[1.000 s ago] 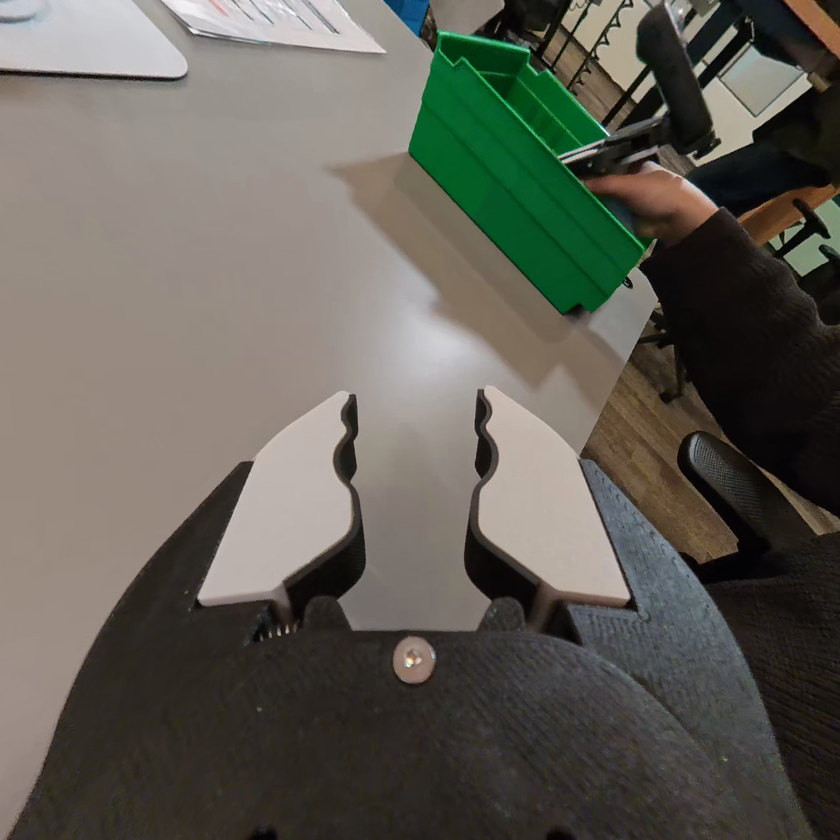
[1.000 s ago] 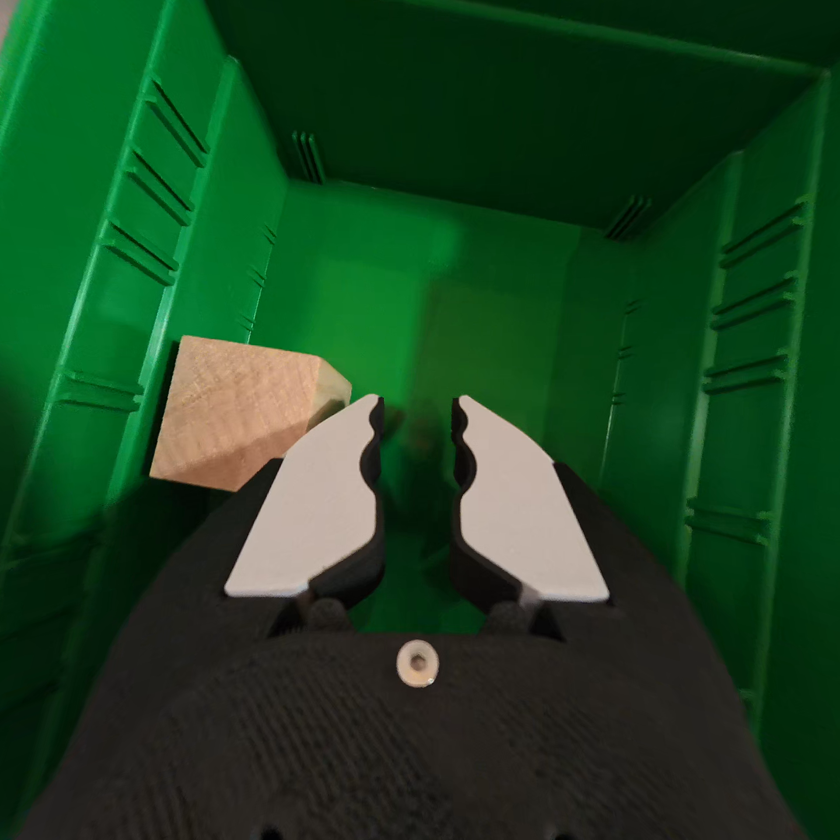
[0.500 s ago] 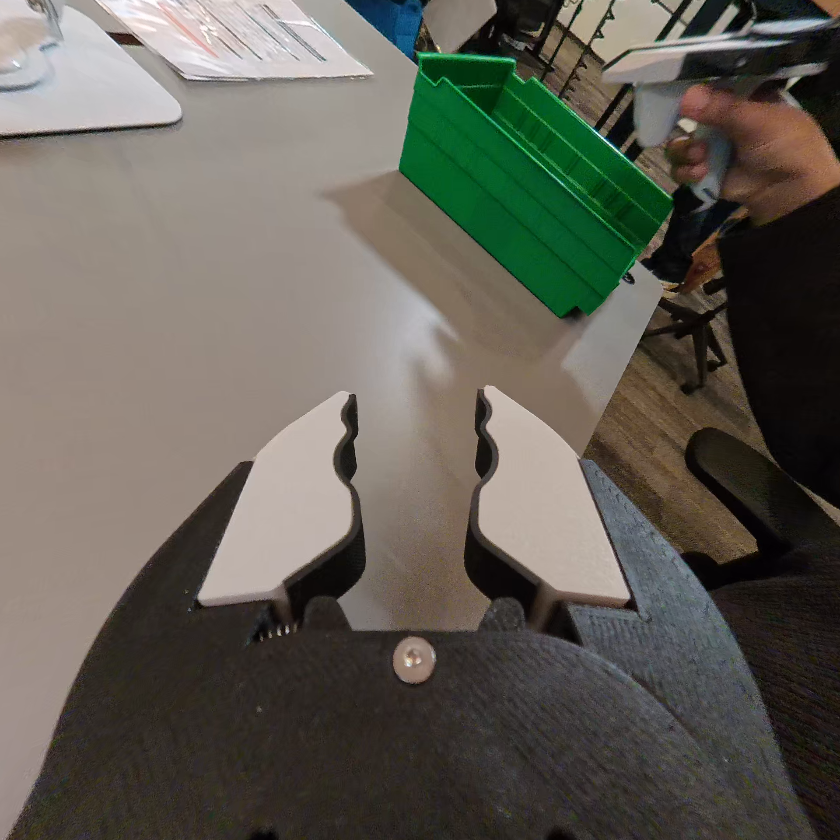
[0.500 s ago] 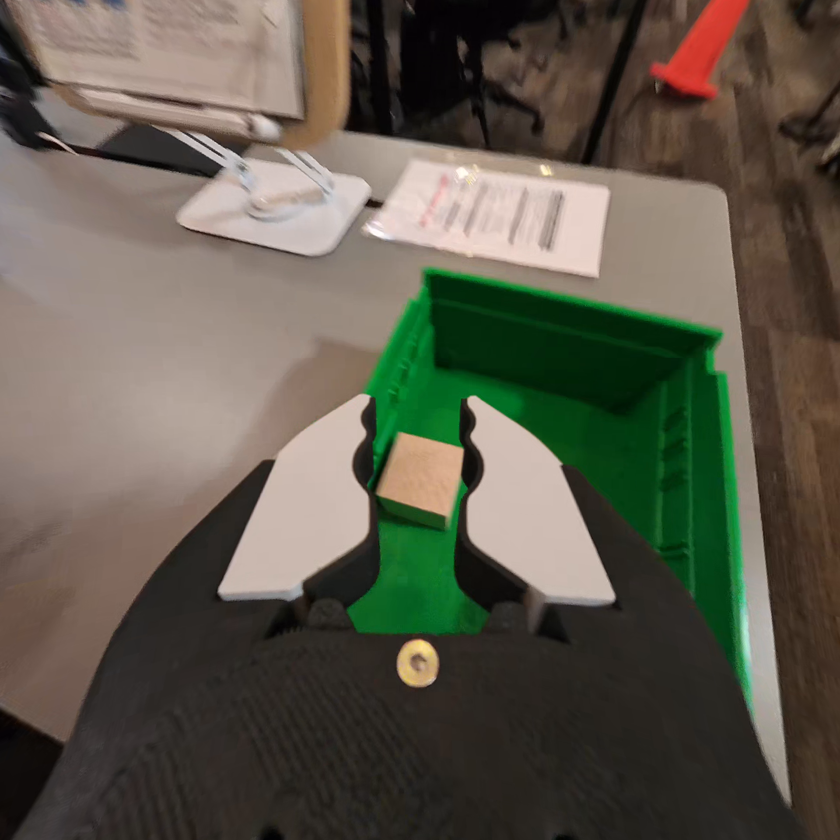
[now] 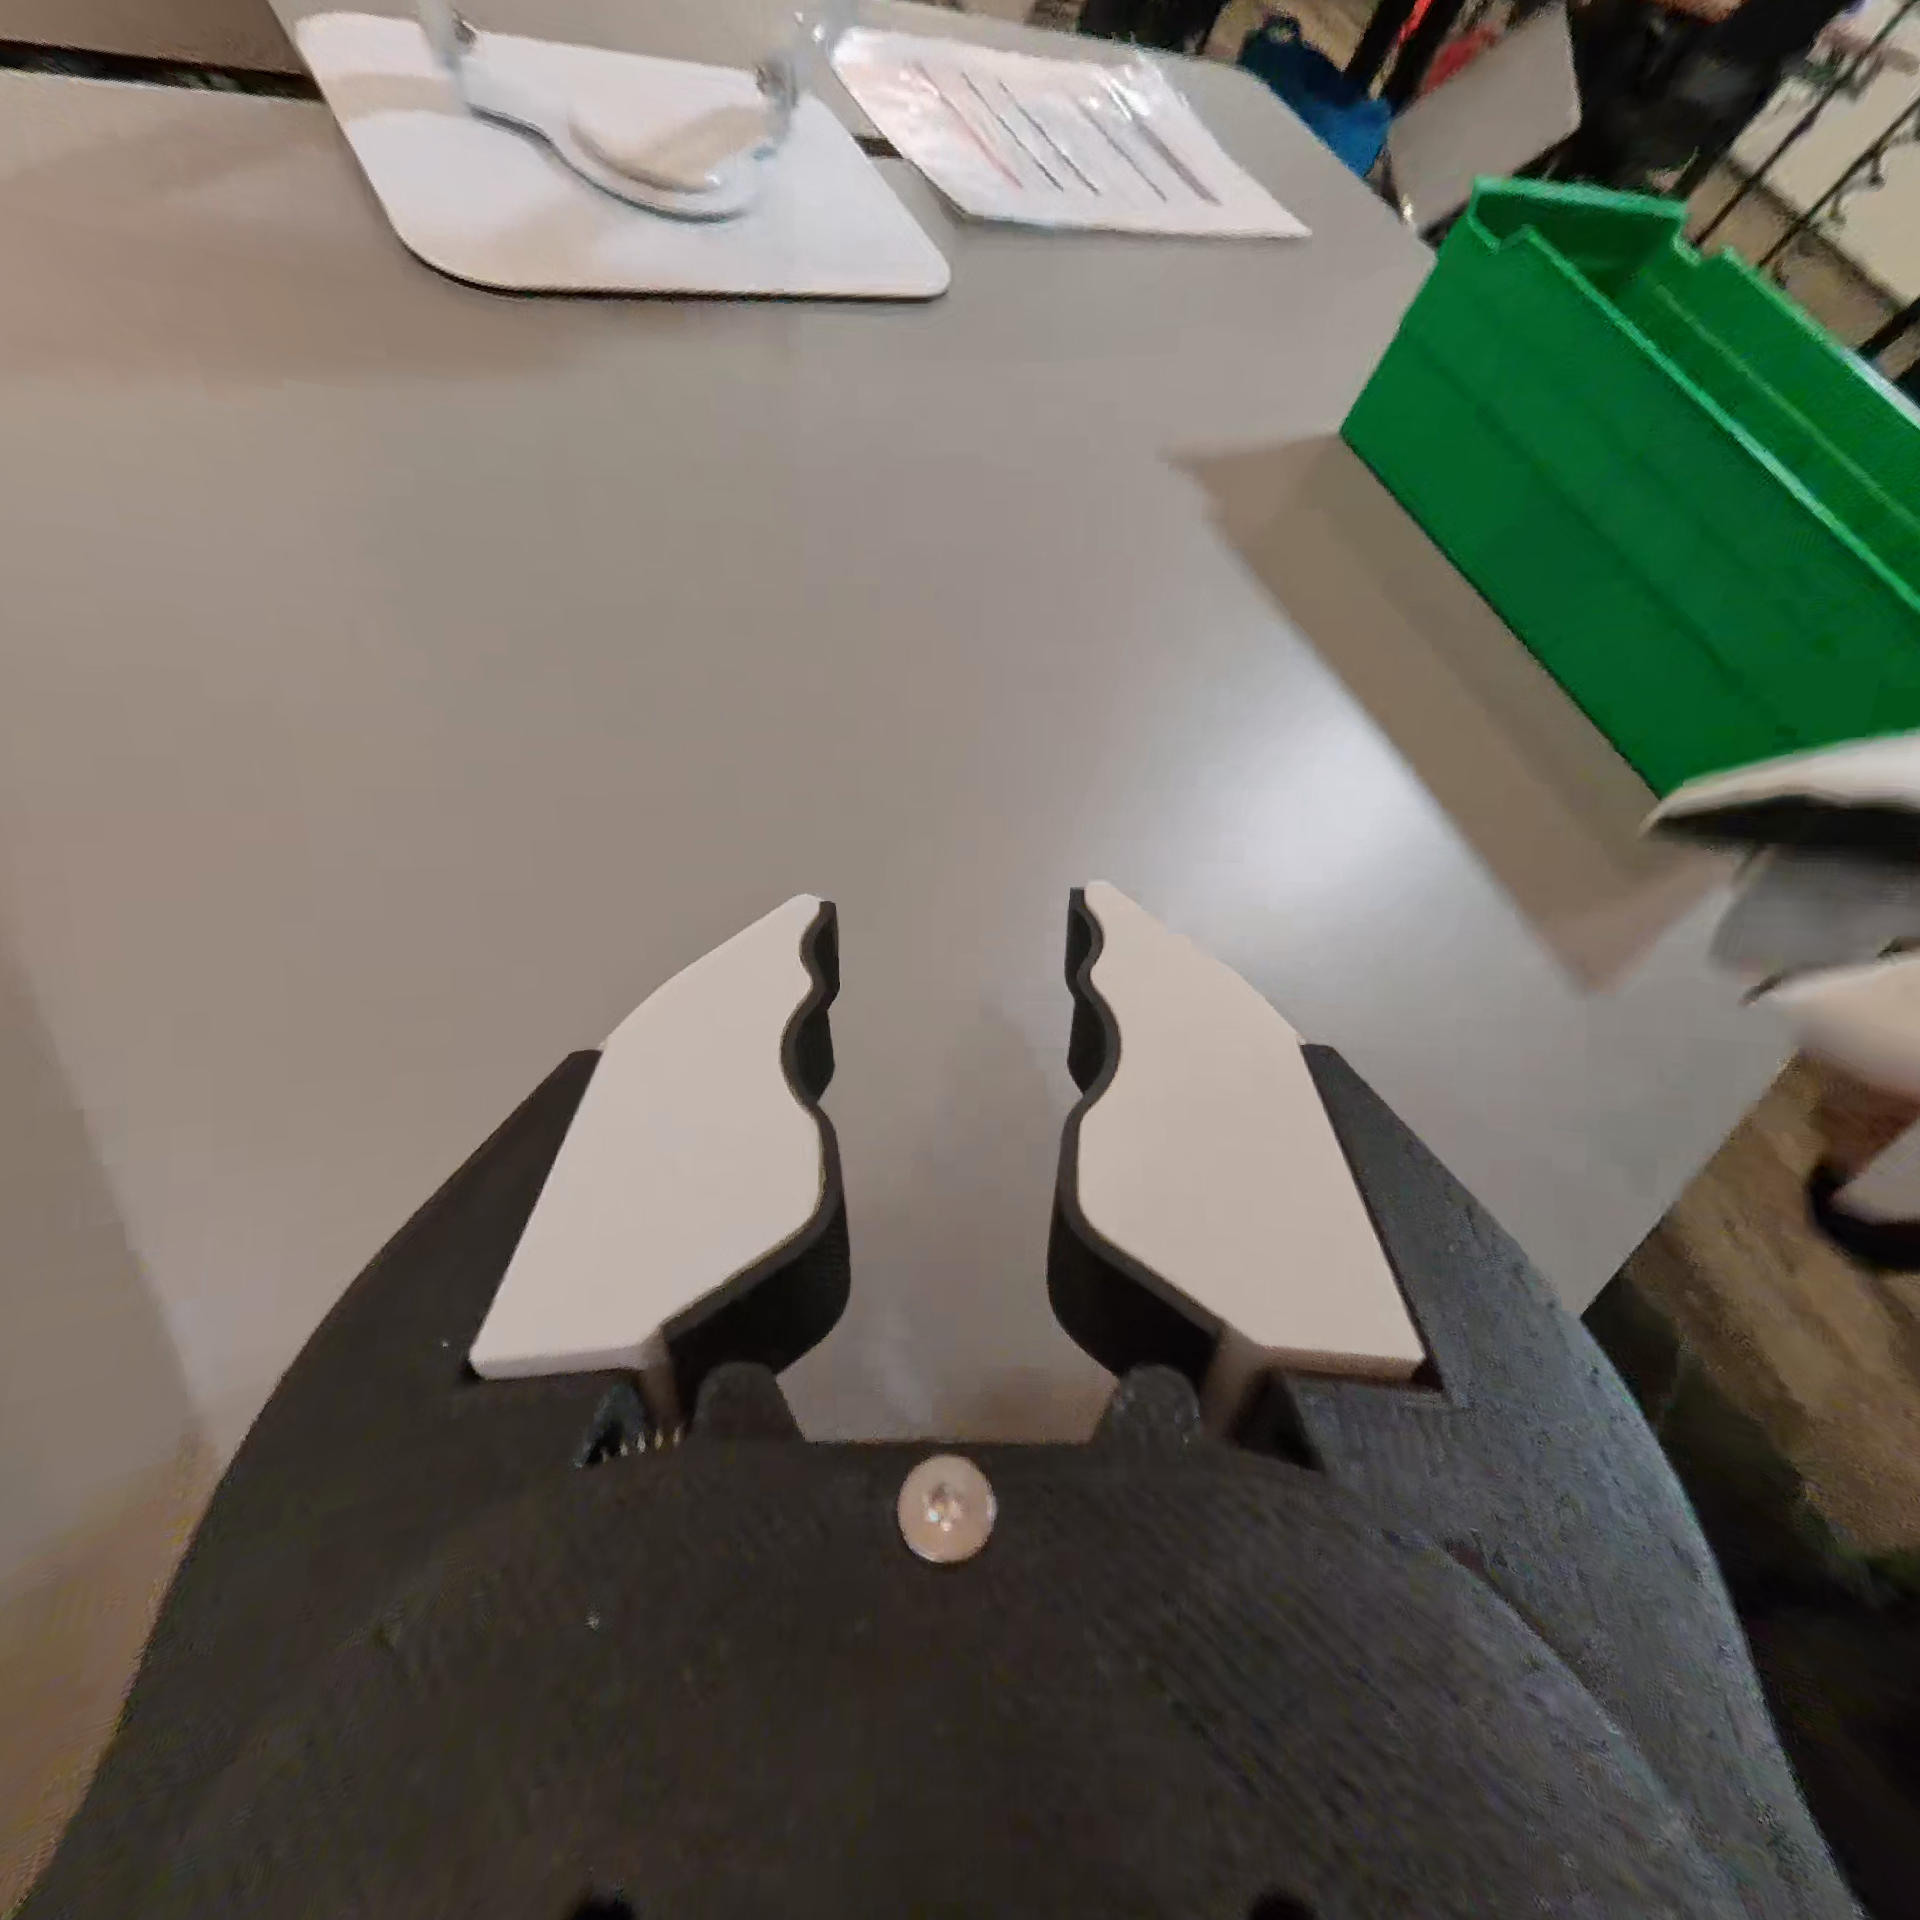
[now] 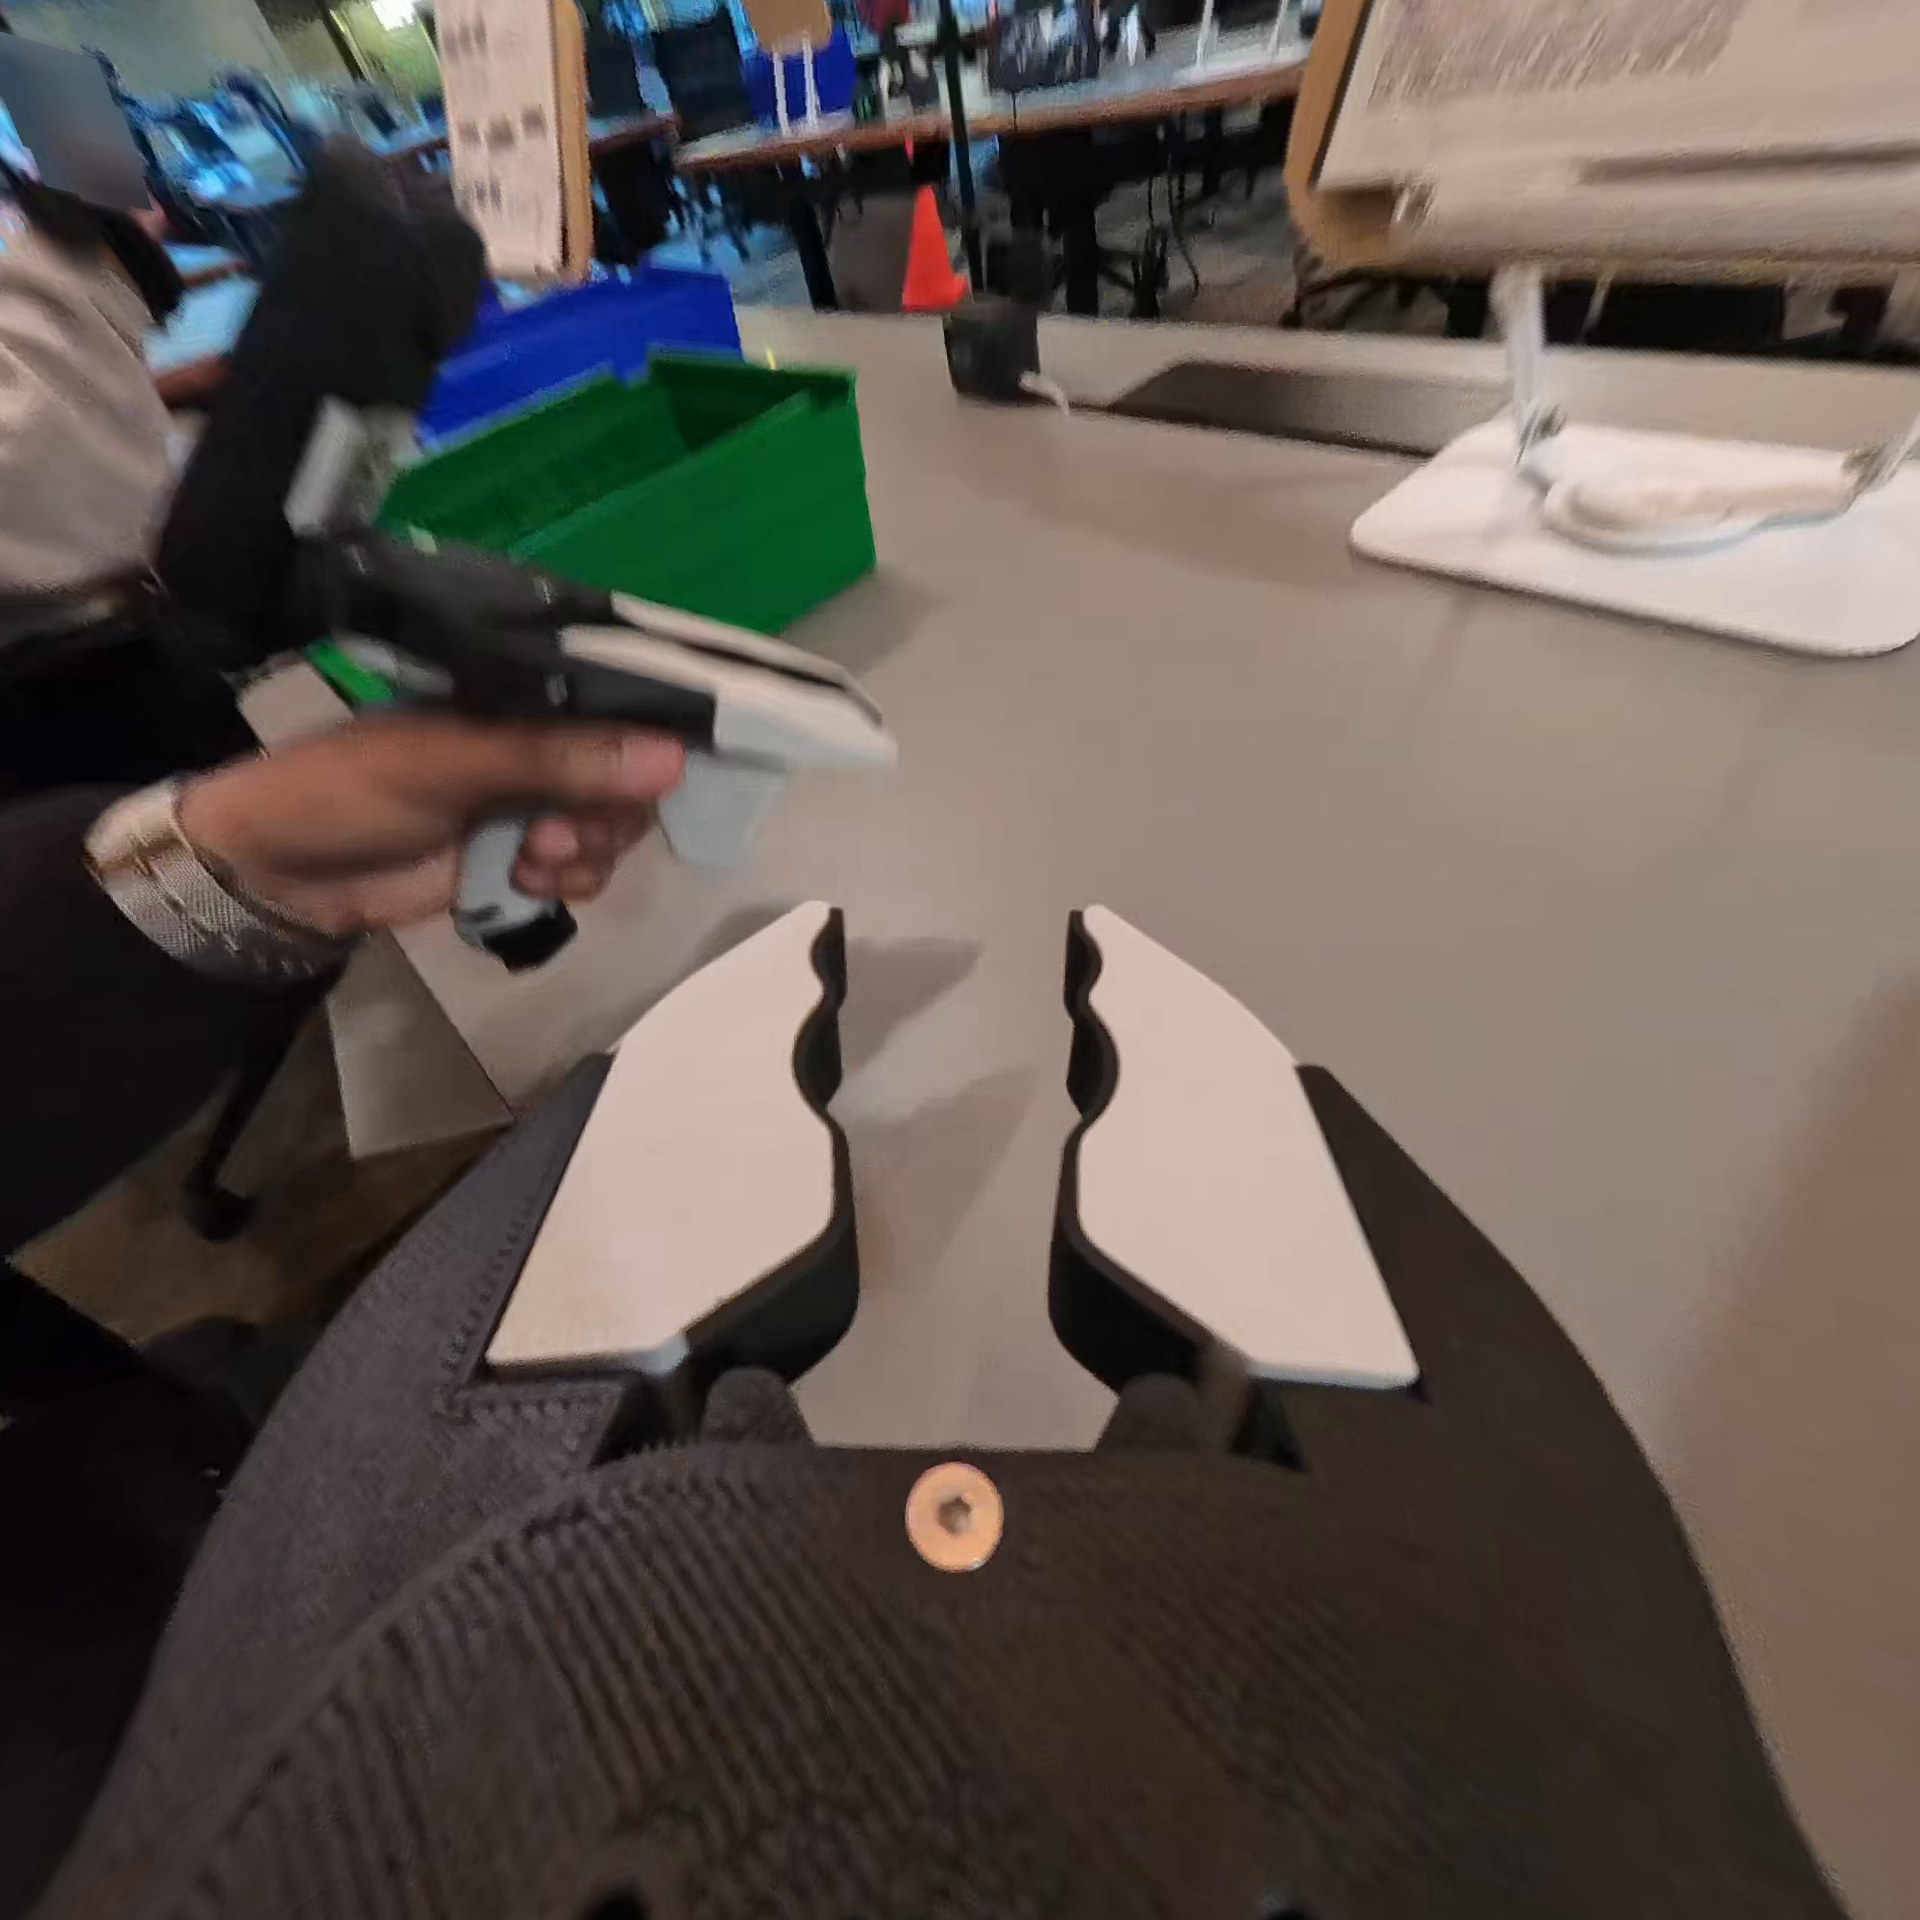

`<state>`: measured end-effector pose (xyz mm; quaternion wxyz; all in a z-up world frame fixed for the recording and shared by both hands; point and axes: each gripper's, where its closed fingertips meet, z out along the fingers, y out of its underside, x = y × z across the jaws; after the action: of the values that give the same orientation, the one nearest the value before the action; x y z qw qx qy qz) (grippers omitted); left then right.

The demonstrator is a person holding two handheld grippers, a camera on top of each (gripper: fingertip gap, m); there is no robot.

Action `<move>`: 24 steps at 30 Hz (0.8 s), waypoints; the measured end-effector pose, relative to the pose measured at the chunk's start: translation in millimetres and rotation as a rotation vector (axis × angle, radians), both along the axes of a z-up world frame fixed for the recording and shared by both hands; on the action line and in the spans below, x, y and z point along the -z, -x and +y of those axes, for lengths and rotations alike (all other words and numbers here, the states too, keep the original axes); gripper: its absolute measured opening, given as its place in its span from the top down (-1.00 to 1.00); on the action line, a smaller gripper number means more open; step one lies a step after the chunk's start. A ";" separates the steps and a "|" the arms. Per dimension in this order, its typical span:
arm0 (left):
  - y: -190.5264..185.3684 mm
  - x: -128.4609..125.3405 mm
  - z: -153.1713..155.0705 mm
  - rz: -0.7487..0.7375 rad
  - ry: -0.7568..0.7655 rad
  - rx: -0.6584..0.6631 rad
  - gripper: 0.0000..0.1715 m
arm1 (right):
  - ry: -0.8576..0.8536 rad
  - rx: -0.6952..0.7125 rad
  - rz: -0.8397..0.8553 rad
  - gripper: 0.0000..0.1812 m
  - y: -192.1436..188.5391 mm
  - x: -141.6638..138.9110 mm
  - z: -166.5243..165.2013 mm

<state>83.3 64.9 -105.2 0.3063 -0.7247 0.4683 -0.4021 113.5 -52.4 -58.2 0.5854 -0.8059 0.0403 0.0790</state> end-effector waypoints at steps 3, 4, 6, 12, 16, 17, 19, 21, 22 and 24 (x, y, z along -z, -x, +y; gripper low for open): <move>3.3 -2.8 2.6 -0.021 0.013 0.032 0.50 | 0.064 -0.015 0.006 0.55 11.1 32.2 2.5; 3.9 -2.2 2.6 -0.018 -0.009 0.045 0.50 | 0.066 -0.010 0.036 0.55 7.6 32.5 3.7; 3.3 0.2 -0.5 -0.010 -0.054 0.080 0.47 | 0.004 0.025 0.121 0.55 -7.4 23.2 5.2; -0.4 1.4 -4.1 0.013 -0.198 0.112 0.37 | 0.016 0.093 0.377 0.40 -42.5 38.0 -5.6; 2.8 -16.9 1.6 -0.015 -0.246 0.101 0.30 | 0.069 0.042 0.366 0.32 -36.9 45.9 -8.4; 6.7 -26.5 5.8 -0.023 -0.247 0.093 0.29 | 0.071 0.034 0.350 0.32 -34.4 45.8 -9.2; 21.4 -54.0 23.6 -0.043 -0.273 0.062 0.29 | 0.070 0.018 0.323 0.33 -29.4 44.9 -10.7; 45.2 -86.6 50.6 -0.072 -0.330 0.036 0.30 | 0.076 -0.003 0.305 0.35 -24.6 45.5 -11.5; 59.1 -100.7 68.4 -0.062 -0.366 0.026 0.31 | 0.081 -0.014 0.304 0.35 -22.5 46.0 -11.6; 86.9 -119.4 107.7 0.026 -0.423 0.027 0.33 | 0.081 -0.034 0.323 0.38 -19.0 45.9 -11.1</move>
<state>-3.6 172.6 14.2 0.4403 -0.6431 0.5556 -0.2897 132.5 -63.4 -104.1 0.5369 -0.8062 0.1233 0.2157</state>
